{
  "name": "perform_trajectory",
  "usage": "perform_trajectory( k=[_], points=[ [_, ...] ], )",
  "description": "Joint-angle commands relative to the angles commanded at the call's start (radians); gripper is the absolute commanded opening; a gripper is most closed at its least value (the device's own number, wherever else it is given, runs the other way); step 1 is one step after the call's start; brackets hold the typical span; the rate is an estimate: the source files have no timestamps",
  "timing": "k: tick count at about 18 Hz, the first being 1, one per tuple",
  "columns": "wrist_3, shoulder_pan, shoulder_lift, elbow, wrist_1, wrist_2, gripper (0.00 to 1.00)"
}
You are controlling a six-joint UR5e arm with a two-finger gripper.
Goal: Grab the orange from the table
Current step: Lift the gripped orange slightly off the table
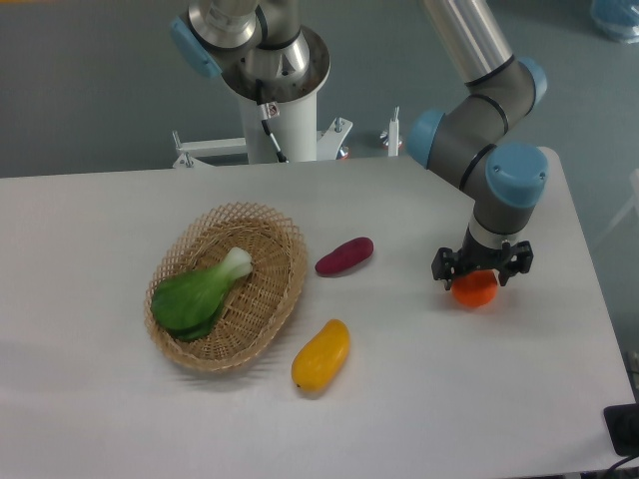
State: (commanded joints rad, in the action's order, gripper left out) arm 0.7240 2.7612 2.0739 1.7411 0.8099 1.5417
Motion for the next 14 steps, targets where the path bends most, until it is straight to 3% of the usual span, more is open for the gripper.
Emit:
perform_trajectory(
  k=[1,8,10,14],
  points=[
    [0.002,0.0,0.0,0.002,0.0,0.002,0.85],
    [0.005,0.0,0.003,0.002,-0.002,0.009,0.82],
    [0.006,0.0,0.002,0.002,-0.002,0.011,0.73],
    [0.008,0.0,0.002,0.002,-0.002,0.009,0.7]
  ],
)
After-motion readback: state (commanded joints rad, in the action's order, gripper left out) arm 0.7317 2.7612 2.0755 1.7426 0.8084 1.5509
